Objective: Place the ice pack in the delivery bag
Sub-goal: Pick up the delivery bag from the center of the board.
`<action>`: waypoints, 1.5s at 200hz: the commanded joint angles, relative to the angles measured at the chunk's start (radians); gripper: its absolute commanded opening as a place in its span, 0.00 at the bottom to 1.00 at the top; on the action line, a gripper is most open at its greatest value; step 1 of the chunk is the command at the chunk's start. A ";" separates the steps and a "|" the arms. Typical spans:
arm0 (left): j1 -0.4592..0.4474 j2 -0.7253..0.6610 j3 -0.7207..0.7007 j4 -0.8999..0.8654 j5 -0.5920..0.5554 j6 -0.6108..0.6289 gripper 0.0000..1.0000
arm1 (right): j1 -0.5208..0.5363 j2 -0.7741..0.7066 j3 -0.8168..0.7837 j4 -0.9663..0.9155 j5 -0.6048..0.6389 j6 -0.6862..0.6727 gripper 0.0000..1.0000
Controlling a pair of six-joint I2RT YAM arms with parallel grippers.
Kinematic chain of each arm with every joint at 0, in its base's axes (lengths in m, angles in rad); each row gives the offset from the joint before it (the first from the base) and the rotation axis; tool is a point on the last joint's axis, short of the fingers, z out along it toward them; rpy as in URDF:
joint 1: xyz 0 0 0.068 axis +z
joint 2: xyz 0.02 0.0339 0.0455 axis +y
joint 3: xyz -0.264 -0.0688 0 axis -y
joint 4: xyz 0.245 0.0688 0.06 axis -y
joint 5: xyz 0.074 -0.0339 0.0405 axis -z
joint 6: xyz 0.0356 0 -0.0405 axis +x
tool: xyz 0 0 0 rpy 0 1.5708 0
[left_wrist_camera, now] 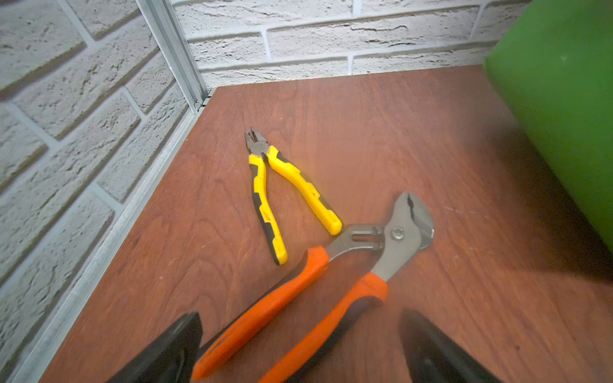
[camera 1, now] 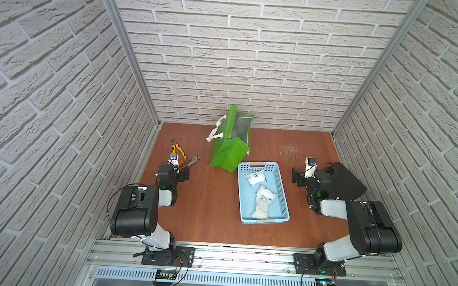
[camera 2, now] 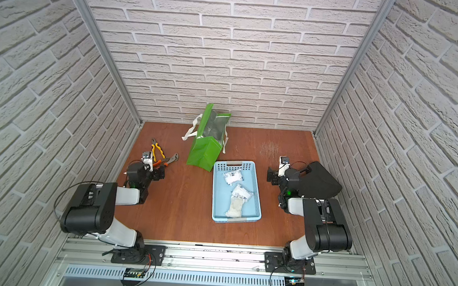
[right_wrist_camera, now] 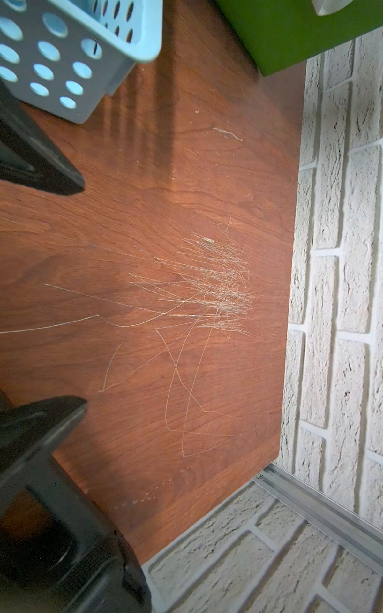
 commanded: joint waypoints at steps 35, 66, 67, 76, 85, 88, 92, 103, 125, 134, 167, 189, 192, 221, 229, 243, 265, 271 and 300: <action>-0.004 -0.003 0.005 0.020 0.004 -0.002 0.98 | -0.004 0.000 -0.010 0.028 0.003 -0.003 0.99; -0.003 -0.004 0.007 0.018 0.005 -0.003 0.98 | -0.003 0.000 -0.010 0.028 0.002 -0.003 0.99; -0.003 -0.004 0.007 0.019 0.004 -0.003 0.98 | -0.003 0.000 -0.010 0.028 0.001 -0.003 0.99; -0.003 -0.006 0.003 0.025 0.000 -0.007 0.98 | -0.004 -0.001 -0.011 0.028 0.001 -0.002 0.99; -0.003 -0.028 0.010 -0.007 -0.043 -0.024 0.98 | -0.003 -0.002 -0.013 0.029 0.001 -0.002 0.99; -0.004 -0.044 0.013 -0.018 -0.059 -0.030 0.98 | -0.003 -0.002 -0.014 0.030 0.001 -0.002 0.99; -0.003 -0.069 0.017 -0.050 -0.074 -0.034 0.98 | -0.004 -0.004 -0.014 0.036 0.002 -0.002 0.99; -0.004 -0.161 0.025 -0.140 -0.103 -0.042 0.98 | -0.004 -0.038 -0.005 -0.005 0.003 -0.003 0.99; -0.005 -0.374 0.092 -0.407 -0.114 -0.090 0.98 | -0.005 -0.162 0.082 -0.265 0.002 0.008 0.99; -0.007 -0.447 0.141 -0.540 -0.104 -0.123 0.98 | -0.005 -0.207 0.119 -0.354 -0.004 0.020 0.99; -0.013 -0.586 0.373 -0.973 -0.026 -0.317 0.98 | -0.004 -0.359 0.244 -0.666 -0.008 0.146 0.99; -0.065 -0.611 0.517 -1.162 -0.009 -0.388 0.98 | -0.004 -0.433 0.339 -0.861 -0.070 0.210 0.99; -0.075 -0.610 0.538 -1.187 -0.008 -0.394 0.98 | -0.003 -0.441 0.351 -0.885 -0.079 0.214 0.99; -0.236 -0.569 0.741 -1.381 -0.060 -0.413 0.98 | -0.003 -0.501 0.451 -1.130 -0.146 0.240 0.99; -0.295 -0.547 0.807 -1.435 -0.097 -0.409 0.98 | -0.003 -0.516 0.466 -1.183 -0.153 0.244 0.99; -0.392 -0.502 0.921 -1.518 -0.163 -0.402 0.98 | -0.003 -0.544 0.473 -1.249 -0.174 0.250 0.99; -0.527 -0.397 1.098 -1.621 -0.249 -0.403 0.98 | -0.001 -0.576 0.461 -1.304 -0.232 0.245 0.99; -0.562 -0.362 1.141 -1.641 -0.265 -0.402 0.98 | -0.002 -0.580 0.457 -1.321 -0.240 0.249 0.99; -0.674 -0.170 1.348 -1.715 -0.307 -0.370 0.98 | 0.002 -0.577 0.421 -1.368 -0.285 0.258 0.99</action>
